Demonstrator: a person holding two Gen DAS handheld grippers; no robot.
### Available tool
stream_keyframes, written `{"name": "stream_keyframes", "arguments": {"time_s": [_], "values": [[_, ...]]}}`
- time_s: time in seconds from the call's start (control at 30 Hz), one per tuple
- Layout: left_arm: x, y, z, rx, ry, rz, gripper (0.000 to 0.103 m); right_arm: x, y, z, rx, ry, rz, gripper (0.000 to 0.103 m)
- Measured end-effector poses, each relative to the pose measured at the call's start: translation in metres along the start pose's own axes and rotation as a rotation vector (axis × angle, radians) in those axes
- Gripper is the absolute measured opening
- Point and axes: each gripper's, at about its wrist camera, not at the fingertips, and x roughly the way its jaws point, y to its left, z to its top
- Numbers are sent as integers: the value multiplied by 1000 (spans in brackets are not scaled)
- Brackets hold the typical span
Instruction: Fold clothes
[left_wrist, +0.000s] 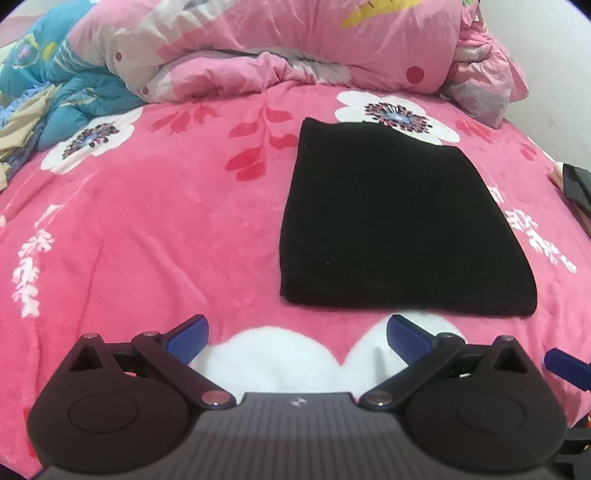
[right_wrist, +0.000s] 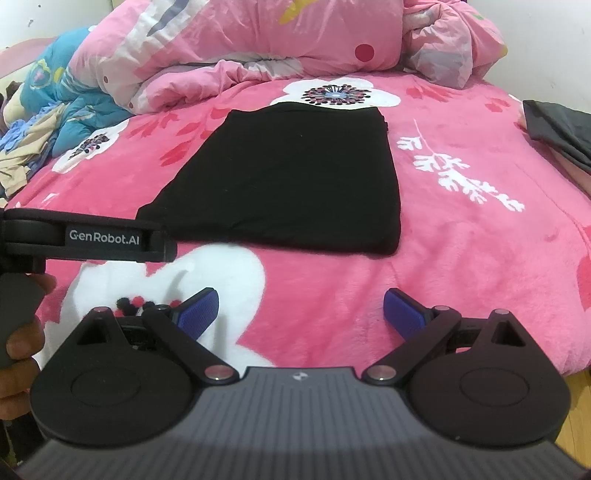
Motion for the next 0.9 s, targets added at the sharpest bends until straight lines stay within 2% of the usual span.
{"name": "stream_keyframes", "arguments": {"time_s": [0.37,0.9], "values": [[-7,5,3,-14,-21,1,103,-2,2,-2,-3,1,7,96],[-1,8,5,-23,-9,1,103,2,4,-2,-12,17,3,97]]}}
